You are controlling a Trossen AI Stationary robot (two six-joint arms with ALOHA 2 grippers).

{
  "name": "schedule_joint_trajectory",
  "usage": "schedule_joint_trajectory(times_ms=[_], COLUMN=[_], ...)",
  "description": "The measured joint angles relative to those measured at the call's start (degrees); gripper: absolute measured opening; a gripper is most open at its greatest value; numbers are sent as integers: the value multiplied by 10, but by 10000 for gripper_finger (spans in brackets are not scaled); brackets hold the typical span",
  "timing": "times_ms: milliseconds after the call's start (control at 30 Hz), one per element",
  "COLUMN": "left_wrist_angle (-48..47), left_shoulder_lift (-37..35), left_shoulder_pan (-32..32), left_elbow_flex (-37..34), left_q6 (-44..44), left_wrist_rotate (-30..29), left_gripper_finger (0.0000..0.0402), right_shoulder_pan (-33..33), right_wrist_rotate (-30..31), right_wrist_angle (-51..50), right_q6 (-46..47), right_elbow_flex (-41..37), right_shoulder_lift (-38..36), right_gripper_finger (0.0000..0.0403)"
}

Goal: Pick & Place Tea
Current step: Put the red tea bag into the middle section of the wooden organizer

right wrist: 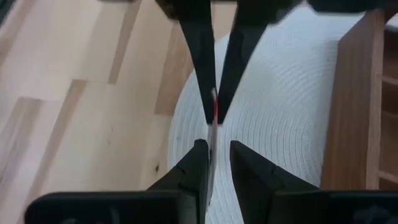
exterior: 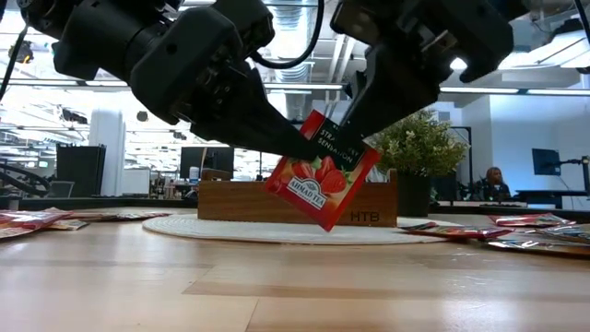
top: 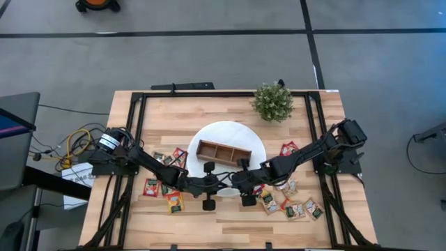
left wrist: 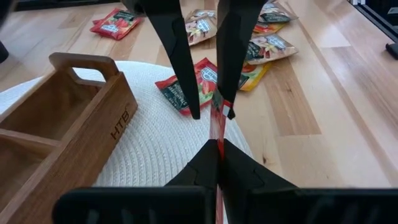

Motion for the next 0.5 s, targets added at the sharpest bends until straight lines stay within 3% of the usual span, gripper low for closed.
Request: schedule_joint_trajectory(times_ms=[233,333,500], left_wrist_angle=[16,23,8], left_shoulder_lift=[0,0,-9], left_shoulder_pan=[0,-3,-16], left_elbow_flex=[0,-1,-1], left_q6=[0,8,36], left_wrist_rotate=[-14,-31,-64], left_gripper_finger=[0,5,58], right_shoulder_pan=[1,1,-4], right_wrist_rotate=[18,20,44], right_wrist_angle=[-5,-5,-56], right_q6=[-1,-1,3], right_elbow_flex=[0,0,12], right_shoulder_lift=[0,0,-12], right_gripper_finger=[9,6,2])
